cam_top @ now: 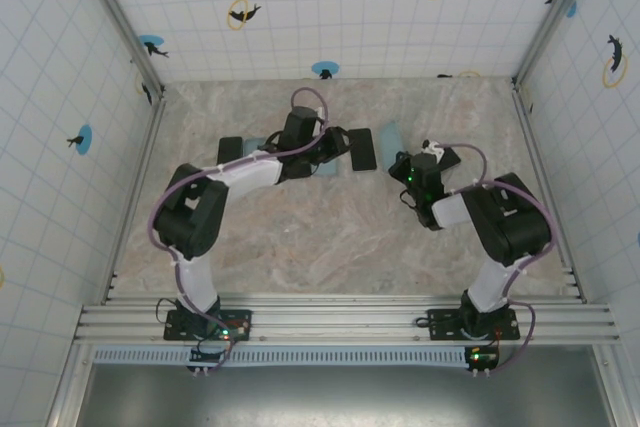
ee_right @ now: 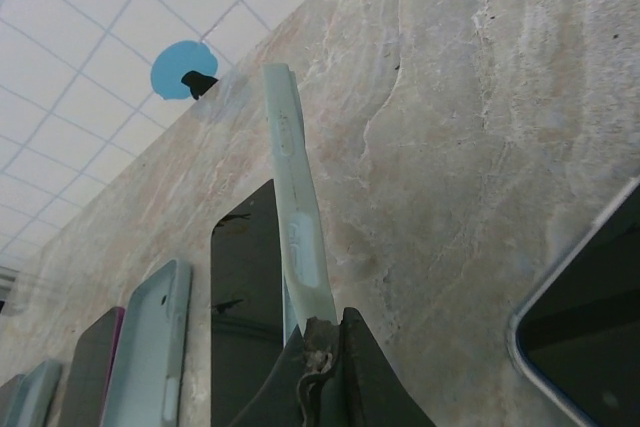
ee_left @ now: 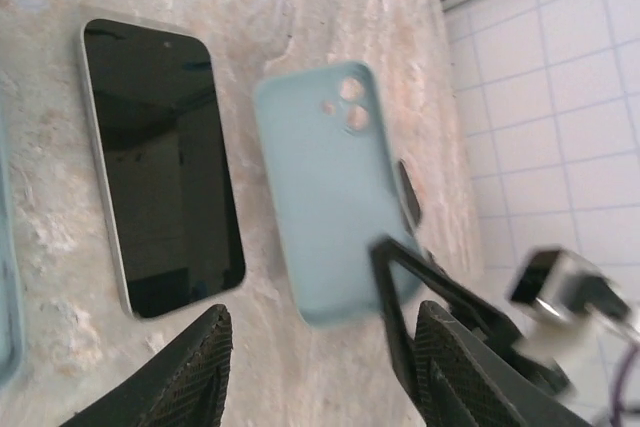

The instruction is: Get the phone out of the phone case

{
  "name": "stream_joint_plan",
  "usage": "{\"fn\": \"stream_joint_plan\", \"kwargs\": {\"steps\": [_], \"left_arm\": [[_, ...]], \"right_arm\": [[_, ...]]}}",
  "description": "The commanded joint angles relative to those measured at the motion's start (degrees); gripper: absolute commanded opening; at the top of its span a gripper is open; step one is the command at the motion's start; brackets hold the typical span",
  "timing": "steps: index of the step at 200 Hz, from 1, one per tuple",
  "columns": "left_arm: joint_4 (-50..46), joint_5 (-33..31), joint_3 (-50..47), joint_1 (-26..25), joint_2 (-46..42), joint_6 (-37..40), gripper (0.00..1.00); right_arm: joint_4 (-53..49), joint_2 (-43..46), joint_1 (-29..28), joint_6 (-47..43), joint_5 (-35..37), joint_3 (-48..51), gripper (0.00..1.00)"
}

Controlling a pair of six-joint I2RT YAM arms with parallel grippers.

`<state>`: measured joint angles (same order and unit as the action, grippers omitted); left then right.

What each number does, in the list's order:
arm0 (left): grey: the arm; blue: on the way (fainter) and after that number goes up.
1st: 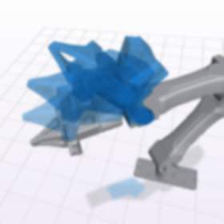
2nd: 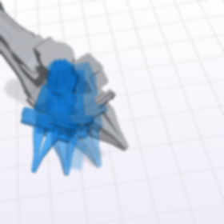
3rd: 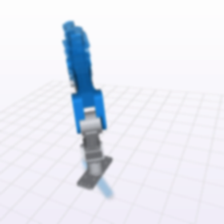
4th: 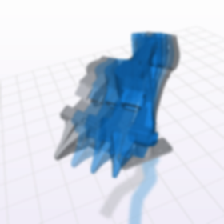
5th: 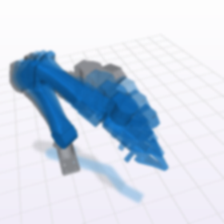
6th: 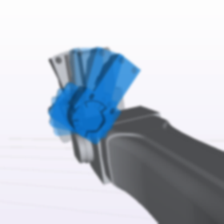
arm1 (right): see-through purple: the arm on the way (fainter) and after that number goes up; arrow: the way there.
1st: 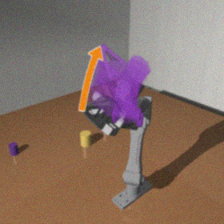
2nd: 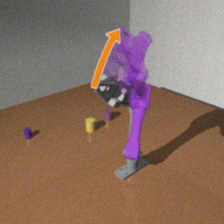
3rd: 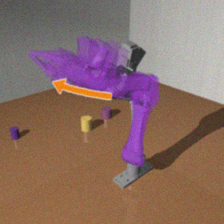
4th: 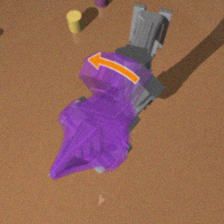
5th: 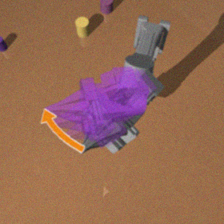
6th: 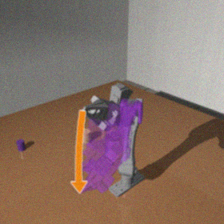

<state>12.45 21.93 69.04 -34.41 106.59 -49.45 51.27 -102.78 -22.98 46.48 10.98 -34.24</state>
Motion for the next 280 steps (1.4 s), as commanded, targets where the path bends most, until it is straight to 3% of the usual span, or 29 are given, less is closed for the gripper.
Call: {"fn": "stream_joint_plan", "kwargs": {"steps": [1,56,131,230,280], "left_arm": [[1.23,1.54,-4.66,0.1,-5.52,1.11,0.54],[-0.28,1.43,-12.61,0.36,-15.69,1.8,0.63],[-3.39,1.84,-16.12,1.0,-17.74,3.92,0.66],[-3.18,3.64,-14.97,1.05,-15.75,4.45,0.68],[-2.22,5.68,-14.65,0.99,-14.59,4.67,0.68]], "right_arm": [[2.26,-3.38,0.75,-1.61,-1.19,-4.08,0.0],[1.22,-8.21,1.48,-1.85,-2.43,-7.77,0.01],[-2.47,-5.66,2.35,-6.38,-3.55,-8.11,0.31],[-23.78,6.92,4.01,-19.52,4.45,-10.67,0.73],[-44.86,8.7,7.26,-10.55,8.72,-14.87,0.93]]}}
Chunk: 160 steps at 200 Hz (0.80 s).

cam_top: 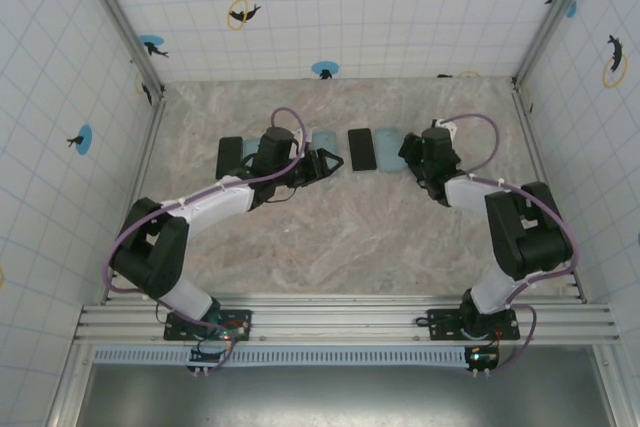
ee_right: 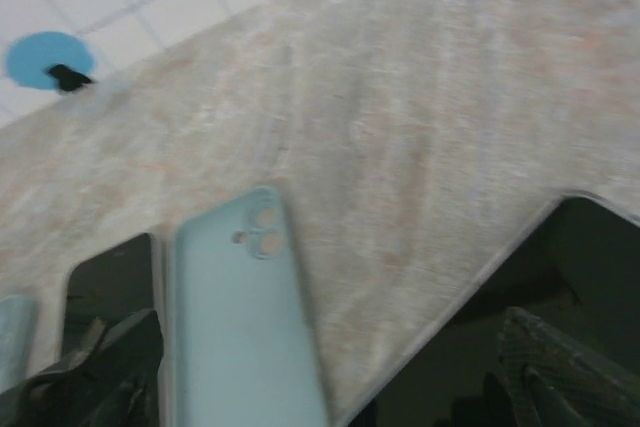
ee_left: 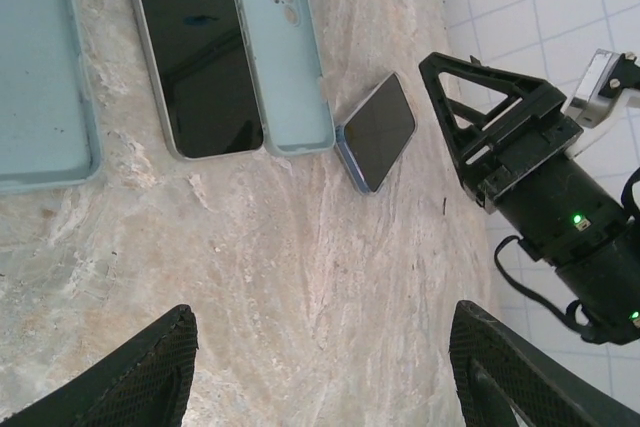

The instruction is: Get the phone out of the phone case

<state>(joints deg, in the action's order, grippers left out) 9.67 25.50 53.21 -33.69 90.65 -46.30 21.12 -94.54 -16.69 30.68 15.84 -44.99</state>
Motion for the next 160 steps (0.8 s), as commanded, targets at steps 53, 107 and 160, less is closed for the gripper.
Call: {"fn": "stream_joint_plan", "kwargs": {"steps": [53,107,160], "left_arm": [[-0.51,3.49,2.27,0.32,1.4,3.45,0.7],[-0.73,3.86,1.5,0.42,0.14,4.57,0.72],[-0.8,4.28,0.31,0.71,-0.5,5.07,0.73]], "right_arm": [[-26.76,-1.14,1.52,14.73,10.13,-7.46,1.0],[-31.03,-8.72,2.45,18.19,8.26,-15.17,1.0],[-37.73,-15.37,2.94,20.51,9.69,-22.25,0.99]]}}
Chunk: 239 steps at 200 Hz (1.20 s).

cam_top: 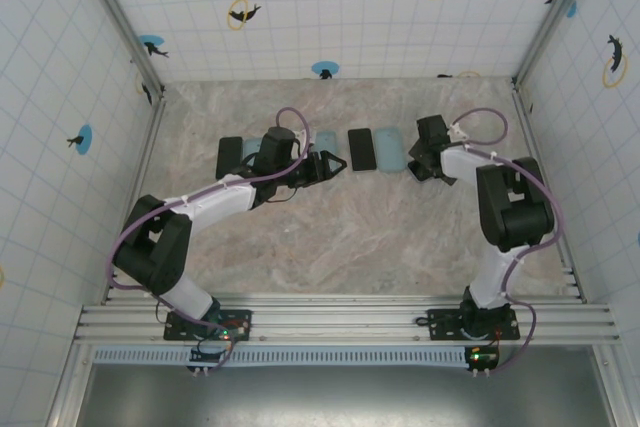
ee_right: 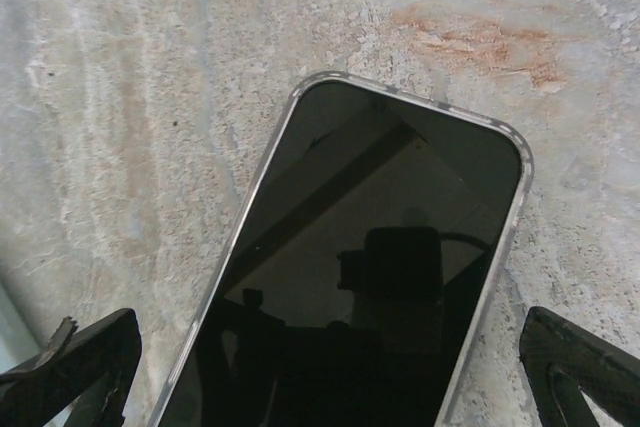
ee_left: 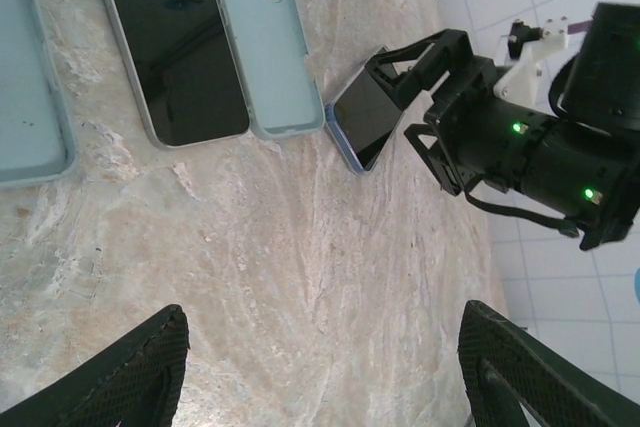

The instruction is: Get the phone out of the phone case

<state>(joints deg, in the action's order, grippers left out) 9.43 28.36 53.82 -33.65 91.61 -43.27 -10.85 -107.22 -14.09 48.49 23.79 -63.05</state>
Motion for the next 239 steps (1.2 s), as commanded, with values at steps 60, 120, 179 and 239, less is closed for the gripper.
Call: {"fn": "stream_joint_plan", "kwargs": {"steps": [60,120,179,239], "left_arm": [[0.09,2.7,0.47,1.02,0.31,2.25,0.73],[0.24,3.37,0.51,1.01,0.78,2.29,0.75],[0.76,3.92,0.63,1.03,0.95,2.26,0.75],[3.48,5.89,-0.04,1.09,1.81,2.92,0.75]], "right_arm": [[-9.54,-5.34,0.41,3.06,3.89,-7.81,1.0],[-10.35,-8.99,0.3,3.55,0.42,-9.73,1.0],[-15.89,-11.5,0.28,2.4,-3.93,-10.31,0.98],[-26.71,-13.11,-0.3,0.28,-2.15,-13.99,0.96]]}}
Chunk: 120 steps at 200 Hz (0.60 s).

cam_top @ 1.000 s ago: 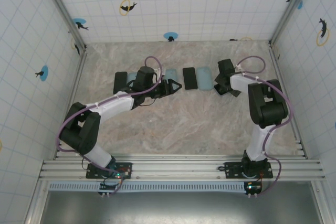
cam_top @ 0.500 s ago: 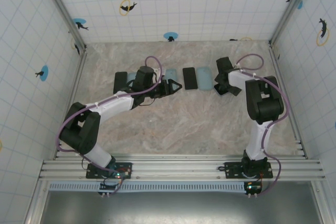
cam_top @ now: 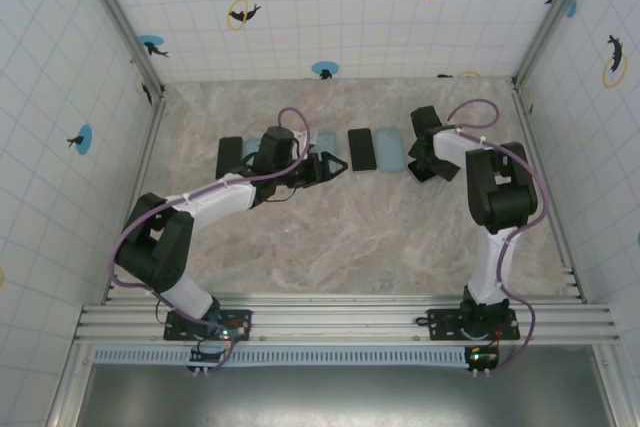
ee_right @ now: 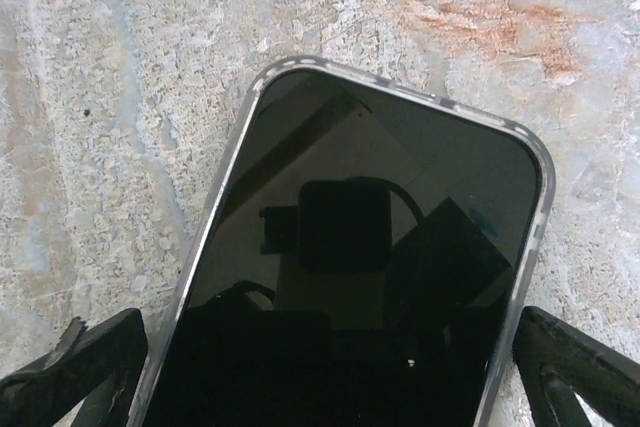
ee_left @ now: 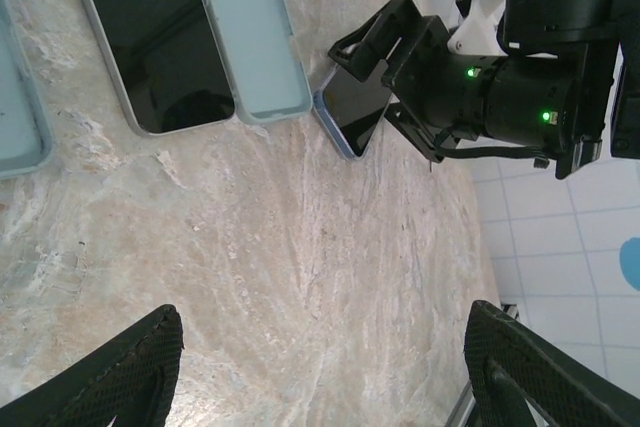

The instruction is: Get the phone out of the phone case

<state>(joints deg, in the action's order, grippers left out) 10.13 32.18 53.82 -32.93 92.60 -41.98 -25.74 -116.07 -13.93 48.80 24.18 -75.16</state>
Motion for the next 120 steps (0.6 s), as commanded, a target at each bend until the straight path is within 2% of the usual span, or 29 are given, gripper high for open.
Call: {"fn": "stream_joint_plan", "kwargs": {"steps": [1,63,120], "left_arm": [[2.83,2.12,-0.08,0.34,0.83,1.68,0.75],[3.37,3.53,-0.73,0.59,0.75,3.58,0.76],[3.7,4.62,-0.97,0.75,1.37,3.86,0.76]], "right_arm": [[-12.03,-4.3,-0.42,-0.02,-2.51,-2.04,0.96],[-16.26,-4.53,-0.73,3.12,-4.81,-1.78,0.95],[-10.84,-2.93,0.77,6.14,-9.55,3.68,0.93]]}}
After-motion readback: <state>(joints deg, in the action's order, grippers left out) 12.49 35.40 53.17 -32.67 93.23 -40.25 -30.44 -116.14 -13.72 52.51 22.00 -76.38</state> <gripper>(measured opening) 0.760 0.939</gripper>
